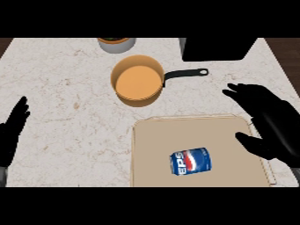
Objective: Pick the can from the tray and place it in the pot
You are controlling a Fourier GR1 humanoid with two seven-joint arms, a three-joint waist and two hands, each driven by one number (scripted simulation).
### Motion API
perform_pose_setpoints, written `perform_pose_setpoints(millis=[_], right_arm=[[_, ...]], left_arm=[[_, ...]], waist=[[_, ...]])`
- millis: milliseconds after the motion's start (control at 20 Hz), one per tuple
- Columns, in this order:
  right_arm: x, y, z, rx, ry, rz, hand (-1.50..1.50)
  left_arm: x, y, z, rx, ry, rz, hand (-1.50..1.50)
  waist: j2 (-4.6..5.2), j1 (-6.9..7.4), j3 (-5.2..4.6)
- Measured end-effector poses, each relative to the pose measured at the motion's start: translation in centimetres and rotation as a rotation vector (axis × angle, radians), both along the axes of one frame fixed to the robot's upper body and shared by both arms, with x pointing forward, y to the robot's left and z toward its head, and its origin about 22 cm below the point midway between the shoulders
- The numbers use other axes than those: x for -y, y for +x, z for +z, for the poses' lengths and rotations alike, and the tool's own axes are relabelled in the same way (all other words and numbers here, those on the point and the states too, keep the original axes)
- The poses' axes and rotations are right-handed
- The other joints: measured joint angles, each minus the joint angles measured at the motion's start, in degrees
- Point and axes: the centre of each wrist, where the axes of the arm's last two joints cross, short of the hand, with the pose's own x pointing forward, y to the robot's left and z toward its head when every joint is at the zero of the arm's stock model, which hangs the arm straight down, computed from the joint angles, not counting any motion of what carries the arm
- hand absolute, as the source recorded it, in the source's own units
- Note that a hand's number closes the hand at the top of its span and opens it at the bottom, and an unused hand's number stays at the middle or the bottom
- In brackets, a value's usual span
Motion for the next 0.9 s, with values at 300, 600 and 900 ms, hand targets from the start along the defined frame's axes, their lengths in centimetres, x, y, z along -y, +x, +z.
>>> perform_pose_setpoints(millis=[300, 600, 900], right_arm=[[-4.0, -5.2, 1.5, -0.061, -0.159, -0.060, -1.50], [-8.7, -6.3, 1.5, -0.197, -0.307, -0.148, -1.50], [-11.2, -4.6, -1.3, -0.376, -0.474, -0.193, -1.50]], left_arm=[[0.8, -0.1, 0.7, 0.023, -0.003, -0.020, 0.00], [2.1, 0.1, 0.8, 0.040, 0.002, -0.051, 0.00], [2.4, 0.0, 1.3, 0.039, -0.002, -0.064, 0.00]], waist=[[0.90, 1.16, 0.10], [1.55, 2.75, 0.09], [1.76, 3.70, 0.01]])
